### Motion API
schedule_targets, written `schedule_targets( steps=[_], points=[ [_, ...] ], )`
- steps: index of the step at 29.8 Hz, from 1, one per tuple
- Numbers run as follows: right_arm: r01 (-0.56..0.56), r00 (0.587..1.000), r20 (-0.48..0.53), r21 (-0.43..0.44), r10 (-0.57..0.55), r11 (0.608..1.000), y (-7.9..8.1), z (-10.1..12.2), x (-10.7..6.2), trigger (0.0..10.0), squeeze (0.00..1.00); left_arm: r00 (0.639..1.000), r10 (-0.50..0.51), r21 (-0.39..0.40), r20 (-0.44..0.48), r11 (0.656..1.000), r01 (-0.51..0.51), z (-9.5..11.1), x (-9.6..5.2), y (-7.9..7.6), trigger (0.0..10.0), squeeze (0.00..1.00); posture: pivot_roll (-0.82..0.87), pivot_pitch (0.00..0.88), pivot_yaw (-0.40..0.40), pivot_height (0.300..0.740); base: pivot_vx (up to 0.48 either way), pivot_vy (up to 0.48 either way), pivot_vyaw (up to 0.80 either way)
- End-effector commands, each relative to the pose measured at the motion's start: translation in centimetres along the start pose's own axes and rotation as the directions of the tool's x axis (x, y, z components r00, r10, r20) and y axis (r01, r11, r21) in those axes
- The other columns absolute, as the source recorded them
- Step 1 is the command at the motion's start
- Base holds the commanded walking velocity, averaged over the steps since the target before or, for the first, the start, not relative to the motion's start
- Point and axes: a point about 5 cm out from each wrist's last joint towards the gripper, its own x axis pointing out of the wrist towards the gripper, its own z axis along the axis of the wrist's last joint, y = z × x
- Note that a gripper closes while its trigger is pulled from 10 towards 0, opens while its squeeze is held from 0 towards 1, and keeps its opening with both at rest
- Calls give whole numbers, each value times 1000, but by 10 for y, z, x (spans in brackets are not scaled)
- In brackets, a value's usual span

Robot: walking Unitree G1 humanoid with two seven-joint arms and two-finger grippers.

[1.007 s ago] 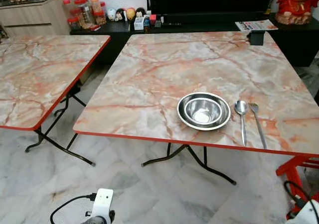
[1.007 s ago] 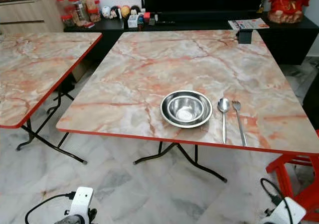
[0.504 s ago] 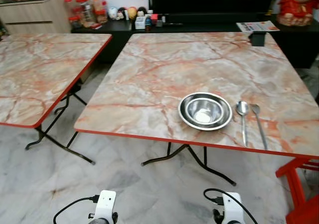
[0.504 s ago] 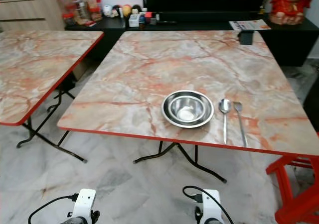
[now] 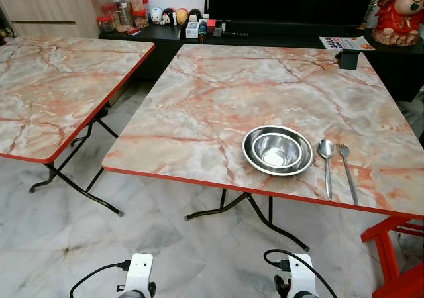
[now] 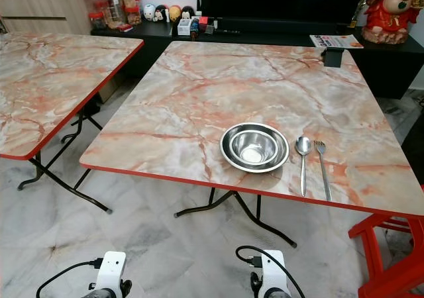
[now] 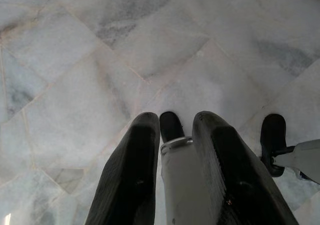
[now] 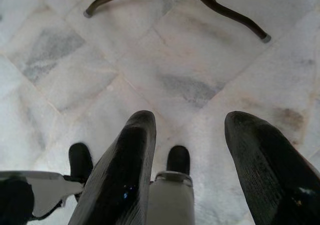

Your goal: Setting the table

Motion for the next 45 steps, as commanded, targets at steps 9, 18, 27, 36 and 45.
schedule_targets(
  steps=[9,18,27,36,45],
  points=[
    [47,999,-4,21,-47,999,-9,0,-1,10000,0,999,12,23,-34,1000,-11,-7,-1,7,10000,0,-69,0,8,740,0,437,0],
    [74,997,14,118,-76,990,-16,1,-2,10000,0,999,14,27,-45,1000,-12,-11,-2,9,10000,0,-68,0,8,740,0,475,-315],
    [85,995,42,133,-91,987,-16,8,-1,10000,0,999,24,7,-33,1000,-24,-6,-1,10,10000,0,-73,0,11,740,0,480,0],
    [84,995,42,177,-93,981,-13,5,-1,10000,0,999,33,0,-34,999,-33,-7,-2,12,10000,0,-67,0,19,740,0,480,-512],
    [86,994,48,183,-96,979,-12,4,-1,10000,0,999,32,1,-33,999,-32,-6,-2,12,10000,0,-80,0,31,740,0,480,-89]
  ],
)
